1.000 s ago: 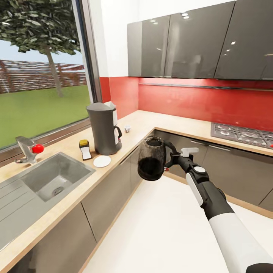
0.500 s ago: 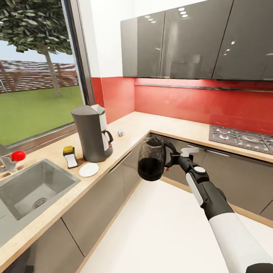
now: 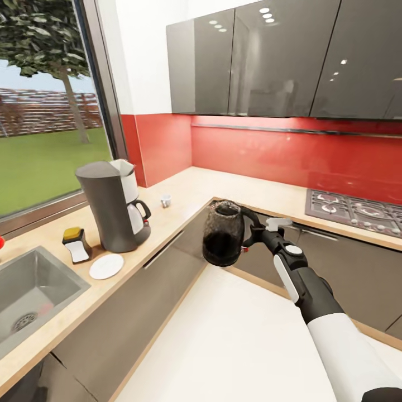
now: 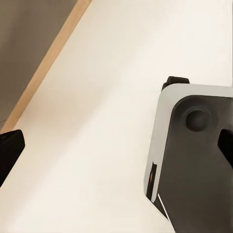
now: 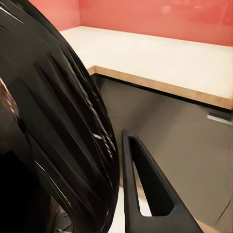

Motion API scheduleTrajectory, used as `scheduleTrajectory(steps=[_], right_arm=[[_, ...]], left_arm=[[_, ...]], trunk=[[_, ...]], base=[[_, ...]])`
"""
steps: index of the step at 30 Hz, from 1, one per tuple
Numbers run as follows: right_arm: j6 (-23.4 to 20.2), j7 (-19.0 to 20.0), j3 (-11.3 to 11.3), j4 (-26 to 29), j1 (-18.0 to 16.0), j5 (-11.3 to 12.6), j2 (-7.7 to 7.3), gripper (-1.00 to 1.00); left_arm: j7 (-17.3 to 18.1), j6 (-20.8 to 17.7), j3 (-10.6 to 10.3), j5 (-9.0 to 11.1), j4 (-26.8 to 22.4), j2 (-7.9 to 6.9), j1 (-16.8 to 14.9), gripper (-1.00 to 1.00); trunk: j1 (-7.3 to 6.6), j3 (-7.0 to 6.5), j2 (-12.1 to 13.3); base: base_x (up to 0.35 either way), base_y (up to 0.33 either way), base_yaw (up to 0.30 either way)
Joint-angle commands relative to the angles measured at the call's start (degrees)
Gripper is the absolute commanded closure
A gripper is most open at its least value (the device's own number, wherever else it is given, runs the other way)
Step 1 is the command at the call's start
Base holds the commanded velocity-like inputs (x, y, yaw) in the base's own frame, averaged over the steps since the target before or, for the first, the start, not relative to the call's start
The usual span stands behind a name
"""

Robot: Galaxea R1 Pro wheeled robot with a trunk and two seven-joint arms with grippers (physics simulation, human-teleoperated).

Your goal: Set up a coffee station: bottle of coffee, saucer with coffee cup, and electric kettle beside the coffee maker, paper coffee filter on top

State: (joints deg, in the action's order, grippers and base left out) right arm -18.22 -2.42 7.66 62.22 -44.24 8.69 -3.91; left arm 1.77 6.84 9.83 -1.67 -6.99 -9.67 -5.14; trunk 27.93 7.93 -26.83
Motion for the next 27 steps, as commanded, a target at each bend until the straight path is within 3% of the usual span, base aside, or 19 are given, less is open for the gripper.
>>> scheduleTrajectory(steps=[1,27], right_arm=[[-0.2,-0.2,0.1,0.1,-0.1,0.5,-0.04,1.00],[-0.2,-0.2,0.2,0.0,-0.1,0.5,0.13,1.00]], left_arm=[[0.2,0.2,0.4,-0.2,0.1,0.00,0.0,-1.00],[0.2,0.2,0.4,-0.2,0.1,0.00,0.0,-1.00]], trunk=[[0.05,0.10,-0.1],[0.05,0.10,-0.1]], base=[[0.282,-0.209,0.000],[0.270,-0.218,0.000]])
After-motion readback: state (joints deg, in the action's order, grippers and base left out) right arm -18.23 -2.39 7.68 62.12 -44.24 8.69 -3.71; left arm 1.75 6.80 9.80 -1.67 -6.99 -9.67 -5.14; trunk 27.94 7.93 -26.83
